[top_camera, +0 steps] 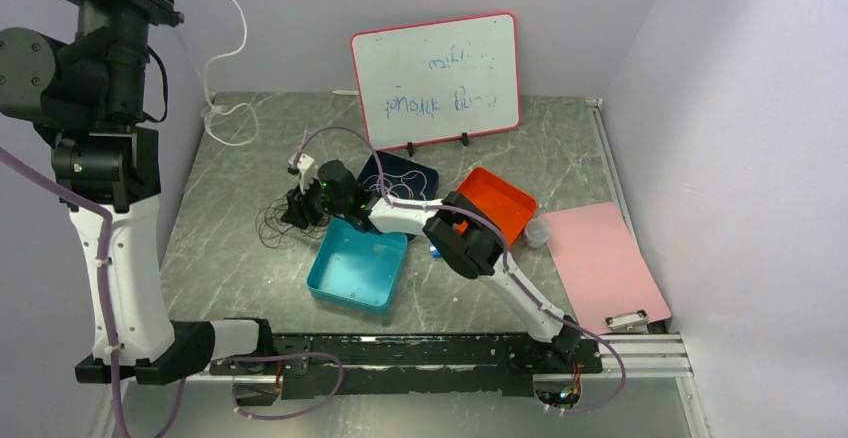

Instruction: Untangle the cables

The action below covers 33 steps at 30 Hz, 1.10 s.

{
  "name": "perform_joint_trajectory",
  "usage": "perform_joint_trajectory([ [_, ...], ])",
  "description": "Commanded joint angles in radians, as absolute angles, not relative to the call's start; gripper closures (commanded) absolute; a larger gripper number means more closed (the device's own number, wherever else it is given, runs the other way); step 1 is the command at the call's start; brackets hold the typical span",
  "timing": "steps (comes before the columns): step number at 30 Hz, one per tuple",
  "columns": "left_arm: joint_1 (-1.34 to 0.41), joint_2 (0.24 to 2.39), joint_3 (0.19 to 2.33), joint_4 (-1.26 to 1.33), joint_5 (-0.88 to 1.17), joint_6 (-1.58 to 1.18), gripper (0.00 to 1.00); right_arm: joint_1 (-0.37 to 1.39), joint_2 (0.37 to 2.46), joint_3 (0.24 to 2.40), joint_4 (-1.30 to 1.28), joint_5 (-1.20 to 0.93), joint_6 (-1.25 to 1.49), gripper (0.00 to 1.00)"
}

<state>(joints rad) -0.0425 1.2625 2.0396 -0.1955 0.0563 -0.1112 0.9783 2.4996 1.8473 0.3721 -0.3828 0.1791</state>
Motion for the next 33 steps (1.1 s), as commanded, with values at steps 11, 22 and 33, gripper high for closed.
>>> perform_joint_trajectory([
  [11, -0.035, 1.326, 2.141, -0.020, 0.029, -0.047, 0.93, 0.995, 2.398, 1.717, 0.403, -0.362, 0.149, 0.43],
  [22, -0.035, 1.260, 1.977, -0.026, 0.012, -0.032, 0.93, 0.960, 2.050, 1.491, 0.416, -0.315, 0.132, 0.29],
  [33, -0.035, 1.250, 1.921, -0.047, 0.028, -0.051, 0.93, 0.918, 1.798, 1.293, 0.408, -0.235, 0.178, 0.26],
])
